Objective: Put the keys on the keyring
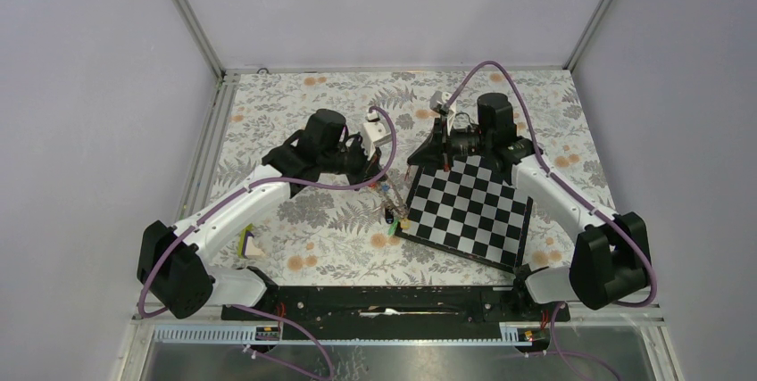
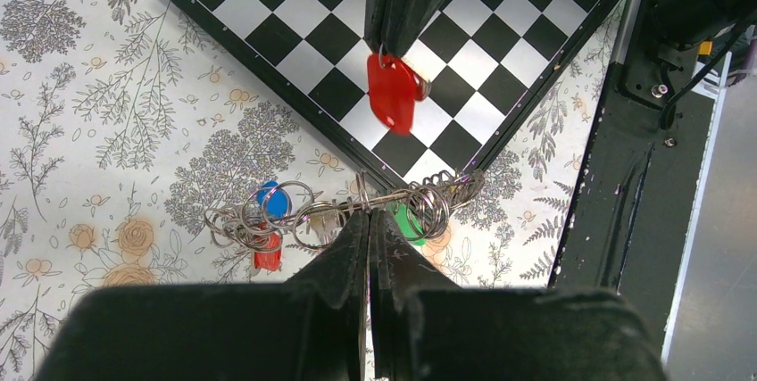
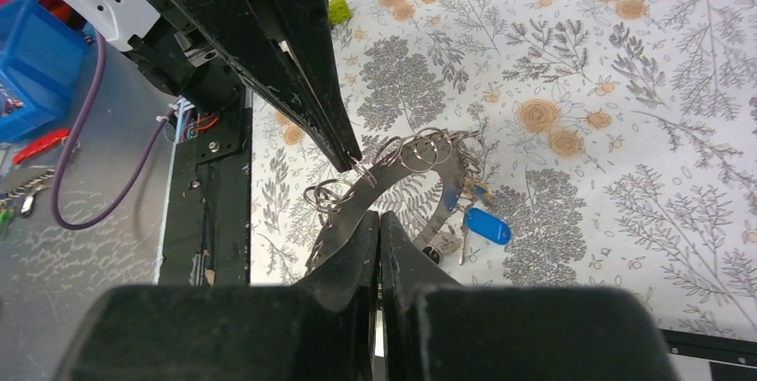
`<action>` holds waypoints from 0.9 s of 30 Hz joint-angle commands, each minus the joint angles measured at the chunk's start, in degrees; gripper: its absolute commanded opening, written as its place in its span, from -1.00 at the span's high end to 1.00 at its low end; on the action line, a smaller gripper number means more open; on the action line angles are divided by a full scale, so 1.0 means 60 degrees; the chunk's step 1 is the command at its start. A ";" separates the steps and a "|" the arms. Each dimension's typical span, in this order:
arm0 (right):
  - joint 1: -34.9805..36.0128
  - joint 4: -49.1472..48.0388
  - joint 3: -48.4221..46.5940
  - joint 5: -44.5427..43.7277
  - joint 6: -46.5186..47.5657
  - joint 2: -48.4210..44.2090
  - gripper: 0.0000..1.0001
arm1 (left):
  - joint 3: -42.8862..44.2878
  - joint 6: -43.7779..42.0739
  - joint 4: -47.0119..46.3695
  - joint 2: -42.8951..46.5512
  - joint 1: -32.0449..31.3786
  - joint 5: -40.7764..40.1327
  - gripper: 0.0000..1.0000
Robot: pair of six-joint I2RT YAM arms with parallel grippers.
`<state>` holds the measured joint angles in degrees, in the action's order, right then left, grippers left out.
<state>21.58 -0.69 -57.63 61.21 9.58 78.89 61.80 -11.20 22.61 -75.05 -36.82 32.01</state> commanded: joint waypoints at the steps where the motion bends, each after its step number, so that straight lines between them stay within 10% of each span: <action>1: 0.0056 -0.1878 0.0375 0.0482 -0.1453 0.0070 1.00 | 0.0359 0.0260 -0.0943 0.0320 -0.0014 0.0416 1.00; 27: 0.0415 -0.3553 0.0780 0.0969 -0.3103 0.0758 1.00 | 0.0087 0.0608 -0.1359 0.0302 -0.0016 0.0553 1.00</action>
<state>23.55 -18.83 -52.62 65.65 -8.25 83.31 61.78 -8.27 19.51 -75.05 -36.82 33.23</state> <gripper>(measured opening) 0.046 0.010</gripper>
